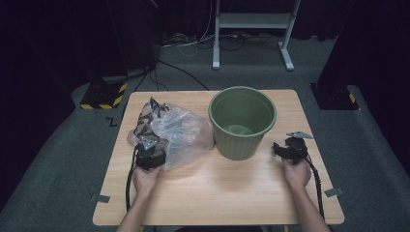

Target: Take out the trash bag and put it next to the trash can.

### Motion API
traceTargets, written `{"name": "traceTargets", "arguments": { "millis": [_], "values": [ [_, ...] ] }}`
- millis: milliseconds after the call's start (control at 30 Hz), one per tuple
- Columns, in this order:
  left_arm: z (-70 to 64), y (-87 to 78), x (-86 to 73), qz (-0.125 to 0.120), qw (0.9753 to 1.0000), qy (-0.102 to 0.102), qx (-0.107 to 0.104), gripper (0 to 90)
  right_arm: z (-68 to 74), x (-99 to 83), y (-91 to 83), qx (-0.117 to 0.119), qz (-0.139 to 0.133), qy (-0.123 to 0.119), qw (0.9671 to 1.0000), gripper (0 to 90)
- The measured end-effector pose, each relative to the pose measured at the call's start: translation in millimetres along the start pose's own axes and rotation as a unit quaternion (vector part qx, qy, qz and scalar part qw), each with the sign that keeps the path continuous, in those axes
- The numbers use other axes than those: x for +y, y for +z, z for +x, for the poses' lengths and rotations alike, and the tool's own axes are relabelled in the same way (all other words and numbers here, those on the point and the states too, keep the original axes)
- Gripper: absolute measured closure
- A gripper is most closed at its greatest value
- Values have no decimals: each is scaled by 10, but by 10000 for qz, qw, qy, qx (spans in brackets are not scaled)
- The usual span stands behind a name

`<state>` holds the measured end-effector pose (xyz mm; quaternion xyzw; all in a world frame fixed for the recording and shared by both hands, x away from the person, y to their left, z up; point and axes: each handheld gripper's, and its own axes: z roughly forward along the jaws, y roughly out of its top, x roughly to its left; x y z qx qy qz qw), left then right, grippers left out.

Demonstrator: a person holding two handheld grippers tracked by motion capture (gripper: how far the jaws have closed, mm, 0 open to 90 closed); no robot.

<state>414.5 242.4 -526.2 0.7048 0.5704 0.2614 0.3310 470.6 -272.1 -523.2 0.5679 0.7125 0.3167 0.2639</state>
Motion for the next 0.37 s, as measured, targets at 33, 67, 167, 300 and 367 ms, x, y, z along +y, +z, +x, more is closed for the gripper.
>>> {"name": "traceTargets", "arguments": {
  "millis": [33,67,167,300,367],
  "values": [
    [-2,-5,1,-66,10000,13,20,336,0,0,0,1,-1,-2,10000,318],
    [-4,-4,3,-53,10000,45,39,336,0,0,0,2,-2,-2,10000,318],
    [-14,5,6,-23,9999,47,87,332,1,0,0,3,-1,-1,10000,318],
    [-29,8,7,5,9998,121,161,320,1,0,0,3,-2,0,10000,318],
    [-30,8,7,6,9998,119,159,317,1,-1,0,2,-2,-3,10000,318]
  ]
}}
